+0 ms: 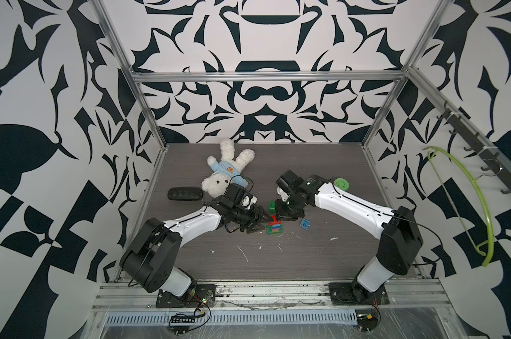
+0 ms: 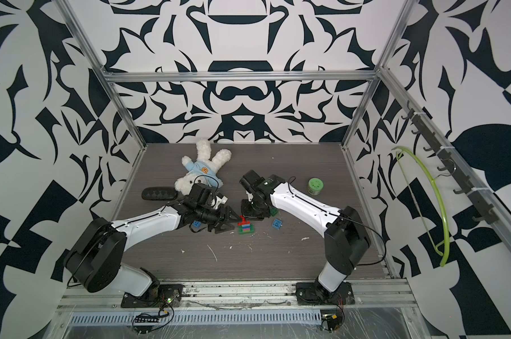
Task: Assemble the number 1 with lego
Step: Assemble the lego brick with the lego brick, then adjust the lego brick at the center of the board.
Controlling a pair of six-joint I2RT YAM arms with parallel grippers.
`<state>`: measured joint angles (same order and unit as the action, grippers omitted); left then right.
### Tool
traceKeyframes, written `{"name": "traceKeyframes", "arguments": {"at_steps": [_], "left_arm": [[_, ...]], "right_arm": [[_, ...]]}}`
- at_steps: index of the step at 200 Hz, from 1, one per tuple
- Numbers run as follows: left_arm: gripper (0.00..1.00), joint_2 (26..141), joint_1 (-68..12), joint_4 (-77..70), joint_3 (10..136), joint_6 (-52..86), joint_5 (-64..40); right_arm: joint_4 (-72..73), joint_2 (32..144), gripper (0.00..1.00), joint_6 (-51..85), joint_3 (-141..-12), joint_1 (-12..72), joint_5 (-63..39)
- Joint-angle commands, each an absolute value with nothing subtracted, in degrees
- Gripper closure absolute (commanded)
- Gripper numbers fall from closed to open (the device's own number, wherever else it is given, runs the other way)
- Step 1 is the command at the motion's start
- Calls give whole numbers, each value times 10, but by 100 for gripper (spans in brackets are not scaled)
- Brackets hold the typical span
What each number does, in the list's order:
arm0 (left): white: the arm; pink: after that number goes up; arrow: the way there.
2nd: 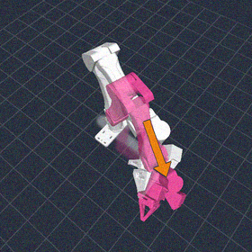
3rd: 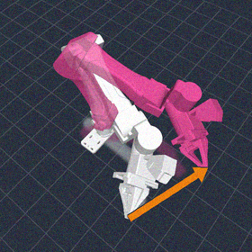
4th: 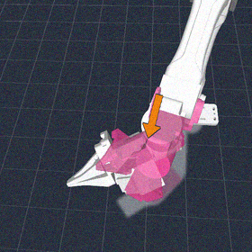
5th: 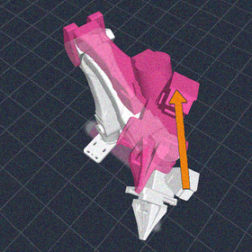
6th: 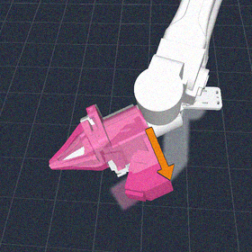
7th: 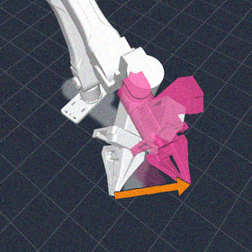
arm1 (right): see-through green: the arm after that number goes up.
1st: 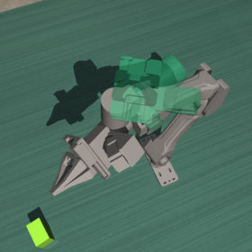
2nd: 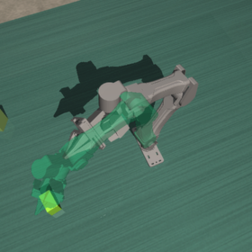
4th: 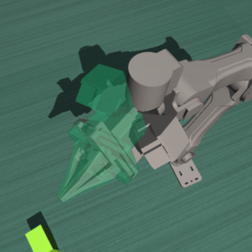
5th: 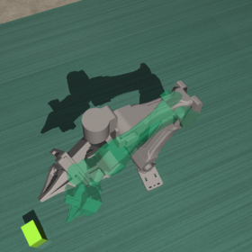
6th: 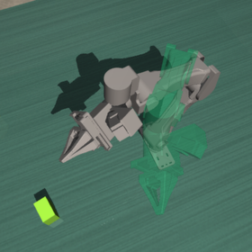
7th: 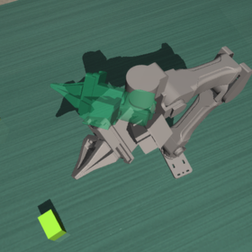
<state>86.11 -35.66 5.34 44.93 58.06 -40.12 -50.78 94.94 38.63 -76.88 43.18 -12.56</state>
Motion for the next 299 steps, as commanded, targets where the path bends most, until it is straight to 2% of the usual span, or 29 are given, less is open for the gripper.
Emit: {"name": "traceKeyframes", "arguments": {"at_steps": [1, 21, 63, 69, 73, 79, 95, 137, 163, 184, 221, 241, 265, 299], "left_arm": [[39, 880, -366, 99, 432, 572, -387], [34, 870, -366, 100, 448, 561, -394], [16, 836, -365, 116, 487, 529, -394], [16, 833, -365, 115, 488, 528, -395], [11, 832, -365, 115, 489, 528, -395], [9, 828, -365, 115, 488, 526, -394], [7, 819, -365, 113, 486, 522, -395], [7, 790, -359, 103, 479, 508, -376], [6, 753, -353, 89, 468, 507, -314], [5, 735, -349, 135, 474, 491, -245], [5, 692, -345, 126, 452, 507, -183], [5, 675, -344, 106, 438, 518, -158], [5, 668, -338, 98, 433, 530, -155], [5, 646, -337, 103, 421, 534, -148]], "right_arm": [[-569, 990, 75, 379, -745, 442, -87], [-558, 974, 70, 371, -780, 441, -91], [-546, 930, 42, 337, -867, 437, -82], [-543, 922, 39, 331, -870, 437, -81], [-541, 916, 38, 327, -871, 437, -79], [-537, 908, 34, 321, -870, 437, -74], [-512, 874, 30, 308, -844, 437, -63], [-385, 773, 32, 213, -702, 471, 34], [-212, 702, 35, 124, -560, 507, 55], [-100, 660, 36, 77, -464, 528, 60], [-32, 650, 35, 76, -387, 540, 50], [59, 657, 35, 79, -331, 543, 43], [164, 695, 35, 72, -289, 544, 48], [229, 730, 35, 48, -261, 544, 49]]}}
